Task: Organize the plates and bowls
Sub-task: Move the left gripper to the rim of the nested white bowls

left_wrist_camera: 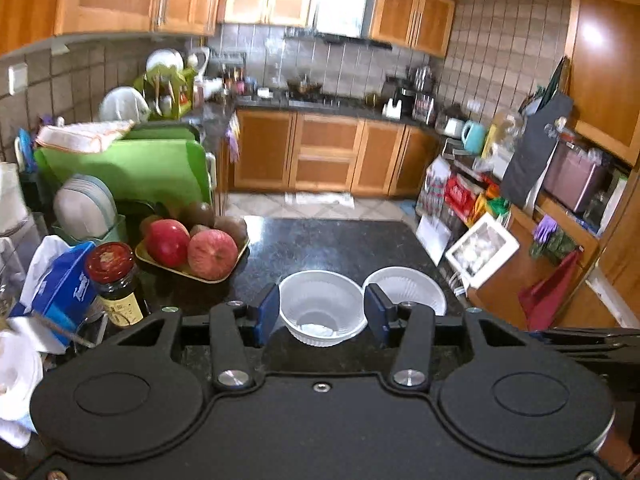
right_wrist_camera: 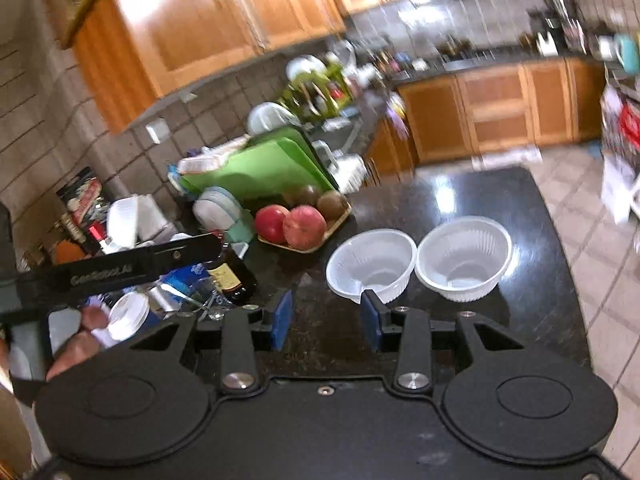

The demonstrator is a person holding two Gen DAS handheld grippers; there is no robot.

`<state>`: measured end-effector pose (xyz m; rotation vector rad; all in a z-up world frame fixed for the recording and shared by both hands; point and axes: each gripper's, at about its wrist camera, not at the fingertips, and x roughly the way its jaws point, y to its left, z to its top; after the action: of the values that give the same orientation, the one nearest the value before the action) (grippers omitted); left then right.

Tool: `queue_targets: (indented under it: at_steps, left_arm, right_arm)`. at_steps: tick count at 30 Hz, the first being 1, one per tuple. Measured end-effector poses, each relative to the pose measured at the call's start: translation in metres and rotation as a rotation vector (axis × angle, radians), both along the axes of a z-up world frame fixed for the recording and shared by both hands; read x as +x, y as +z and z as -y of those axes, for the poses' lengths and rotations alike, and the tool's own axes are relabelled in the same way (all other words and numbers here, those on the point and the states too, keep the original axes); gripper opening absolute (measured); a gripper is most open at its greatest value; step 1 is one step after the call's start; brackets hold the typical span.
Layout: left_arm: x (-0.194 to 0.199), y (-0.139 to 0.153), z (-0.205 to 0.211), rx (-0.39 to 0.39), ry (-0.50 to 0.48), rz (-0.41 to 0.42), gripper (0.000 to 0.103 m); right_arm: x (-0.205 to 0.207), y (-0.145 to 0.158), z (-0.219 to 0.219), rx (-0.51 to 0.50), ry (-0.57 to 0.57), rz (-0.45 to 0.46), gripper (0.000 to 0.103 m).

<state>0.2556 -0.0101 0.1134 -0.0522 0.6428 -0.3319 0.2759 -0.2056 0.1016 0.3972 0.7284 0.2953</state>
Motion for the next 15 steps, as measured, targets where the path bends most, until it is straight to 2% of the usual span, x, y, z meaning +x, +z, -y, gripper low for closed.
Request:
queue_targets:
  at_steps: [5, 11, 15]
  left_arm:
    - [0.045, -0.007, 0.002, 0.027, 0.015, -0.098, 0.054]
    - [0.092, -0.036, 0.013, 0.109, 0.033, -0.195, 0.05]
    - [0.117, -0.055, 0.019, 0.117, 0.012, -0.293, 0.05]
  right_arm:
    - [0.051, -0.016, -0.005, 0.035, -0.059, -0.174, 0.041]
    - [0.088, -0.042, -0.003, 0.045, -0.146, -0.282, 0.042]
    - [0.102, -0.057, -0.004, 0.037, -0.165, -0.332, 0.042]
